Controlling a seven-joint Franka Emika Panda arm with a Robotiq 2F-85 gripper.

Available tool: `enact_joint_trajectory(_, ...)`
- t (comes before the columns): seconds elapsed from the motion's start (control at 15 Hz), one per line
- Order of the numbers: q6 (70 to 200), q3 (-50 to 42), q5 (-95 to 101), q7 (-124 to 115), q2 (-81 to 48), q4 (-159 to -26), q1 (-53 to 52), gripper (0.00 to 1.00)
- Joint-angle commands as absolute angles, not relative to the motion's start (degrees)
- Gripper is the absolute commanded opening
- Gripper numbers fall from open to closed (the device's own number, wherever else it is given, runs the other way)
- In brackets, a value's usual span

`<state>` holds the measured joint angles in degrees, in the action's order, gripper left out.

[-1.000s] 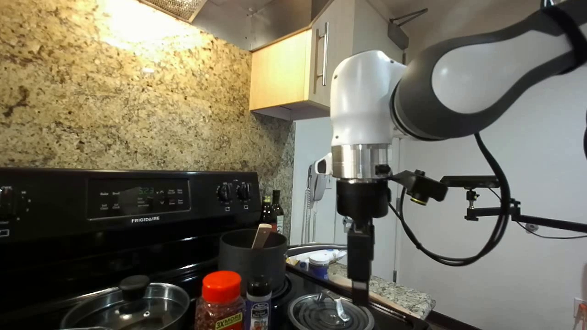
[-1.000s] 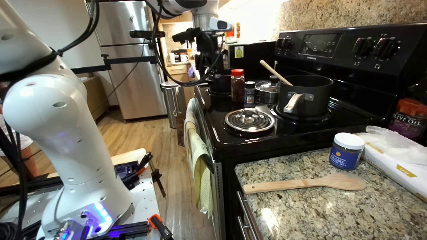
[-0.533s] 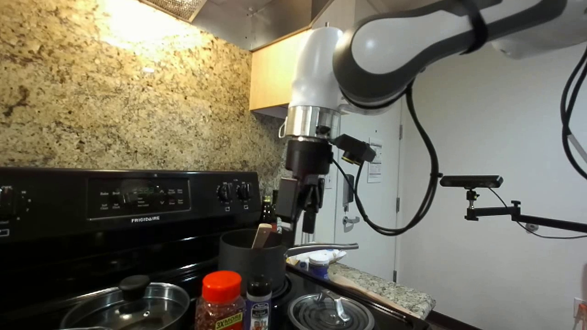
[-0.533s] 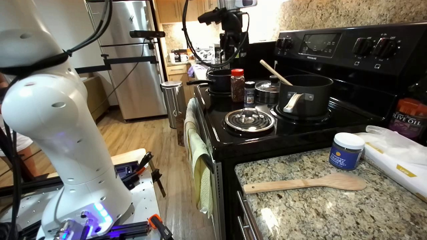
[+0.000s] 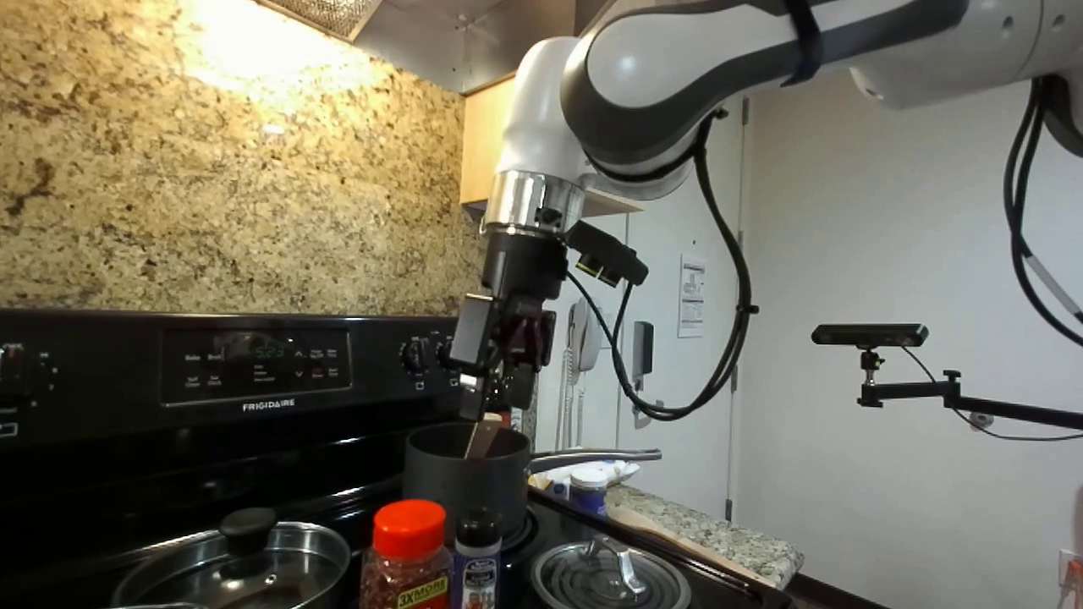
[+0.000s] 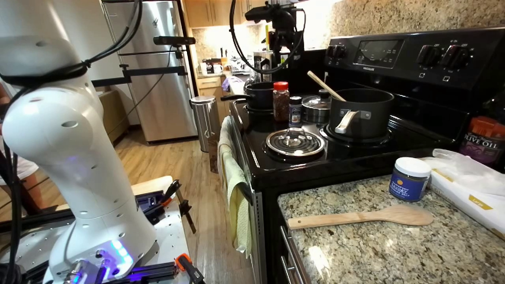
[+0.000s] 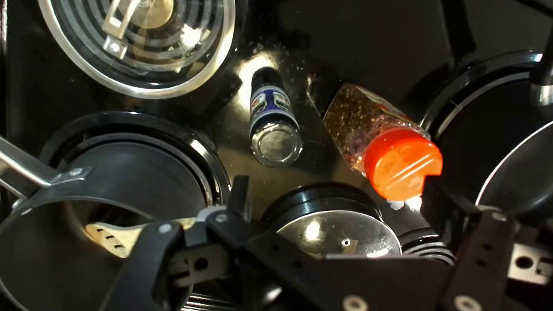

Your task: Transfer the wooden spoon from the pot on the right to the pot on the left

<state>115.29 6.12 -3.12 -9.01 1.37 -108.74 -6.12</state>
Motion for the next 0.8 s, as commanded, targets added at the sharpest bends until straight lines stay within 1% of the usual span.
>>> enact_joint_trajectory(0.0, 108.9, 6.8, 0.6, -20.0, 0.6, -106.5, -6.5, 1.00)
enact_joint_trajectory(0.27, 101.7, 7.4, 1.2, -32.9, 0.1, -104.1, -6.8, 1.00)
enact_joint_trajectory(0.53, 93.8, 7.3, -1.2, -43.8, -2.9, -98.5, -7.1, 1.00)
enact_joint_trajectory(0.6, 93.6, 7.4, -1.0, -47.5, -2.6, -98.9, -7.4, 1.00)
enact_joint_trajectory(0.67, 96.3, 7.0, -0.2, -41.9, -0.8, -101.5, -7.1, 1.00)
enact_joint_trajectory(0.73, 96.1, 7.0, -0.2, -42.5, -1.1, -101.1, -7.2, 1.00)
